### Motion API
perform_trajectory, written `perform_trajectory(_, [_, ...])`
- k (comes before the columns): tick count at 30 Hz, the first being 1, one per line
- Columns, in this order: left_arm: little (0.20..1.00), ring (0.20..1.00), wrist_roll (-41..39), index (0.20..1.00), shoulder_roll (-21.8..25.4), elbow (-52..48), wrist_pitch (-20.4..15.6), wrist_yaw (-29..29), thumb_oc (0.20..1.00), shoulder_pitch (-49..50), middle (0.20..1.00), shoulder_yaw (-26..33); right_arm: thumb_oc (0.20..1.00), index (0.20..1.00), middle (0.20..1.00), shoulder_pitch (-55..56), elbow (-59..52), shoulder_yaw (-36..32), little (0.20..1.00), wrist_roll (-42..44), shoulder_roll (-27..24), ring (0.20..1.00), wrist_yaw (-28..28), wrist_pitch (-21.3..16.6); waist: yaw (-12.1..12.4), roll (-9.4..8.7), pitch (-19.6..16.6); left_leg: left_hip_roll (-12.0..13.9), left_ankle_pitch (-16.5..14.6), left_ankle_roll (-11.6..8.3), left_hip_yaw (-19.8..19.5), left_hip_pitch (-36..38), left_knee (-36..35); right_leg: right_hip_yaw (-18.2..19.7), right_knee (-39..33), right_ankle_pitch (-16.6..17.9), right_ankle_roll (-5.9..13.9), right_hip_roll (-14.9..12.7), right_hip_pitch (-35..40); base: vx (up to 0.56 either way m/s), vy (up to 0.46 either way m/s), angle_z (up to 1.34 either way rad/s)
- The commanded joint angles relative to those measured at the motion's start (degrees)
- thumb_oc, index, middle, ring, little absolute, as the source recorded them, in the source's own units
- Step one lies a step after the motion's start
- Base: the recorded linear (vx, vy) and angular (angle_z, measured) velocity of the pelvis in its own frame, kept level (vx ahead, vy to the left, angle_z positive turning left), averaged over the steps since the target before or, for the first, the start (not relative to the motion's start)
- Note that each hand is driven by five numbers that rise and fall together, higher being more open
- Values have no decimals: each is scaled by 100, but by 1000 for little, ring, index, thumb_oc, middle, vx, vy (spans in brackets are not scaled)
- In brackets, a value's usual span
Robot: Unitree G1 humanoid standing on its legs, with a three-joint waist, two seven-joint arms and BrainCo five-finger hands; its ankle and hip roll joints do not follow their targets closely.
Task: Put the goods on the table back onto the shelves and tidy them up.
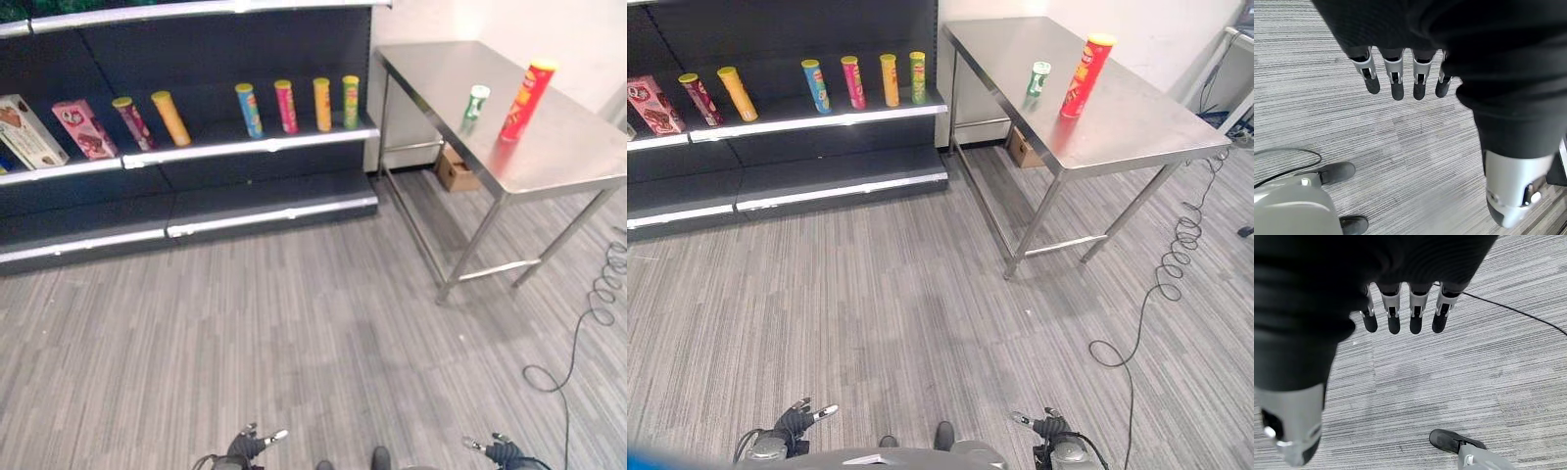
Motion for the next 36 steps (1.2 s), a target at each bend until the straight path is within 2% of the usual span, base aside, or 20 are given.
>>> perform_trajectory(1, [1000, 1000, 197, 1000, 143, 315, -167, -52, 1000, -338, 1000, -209, 1000, 1000, 1000, -266, 45, 75, 1000, 42, -223, 1000, 21, -78, -139, -62, 44, 196, -451, -397, 7, 202, 86, 65, 265, -775, 788, -571, 432, 0, 0, 0])
perform_trajectory(25, [1000, 1000, 200, 1000, 96, 327, -152, 3, 1000, -389, 1000, -252, 1000, 1000, 1000, -238, 135, 83, 1000, 127, -131, 1000, -2, -79, -191, -23, -36, 226, -481, -413, 31, 291, 88, 65, 295, -828, 765, -556, 493, 0, 0, 0])
perform_trajectory(36, [1000, 1000, 158, 1000, 140, 290, -126, -11, 1000, -395, 1000, -214, 1000, 1000, 1000, -257, 39, 159, 1000, 100, -168, 1000, 34, -58, -185, -86, 25, 293, -531, -457, -45, 142, 307, 110, 375, -896, 685, -485, 402, -4, -39, 1])
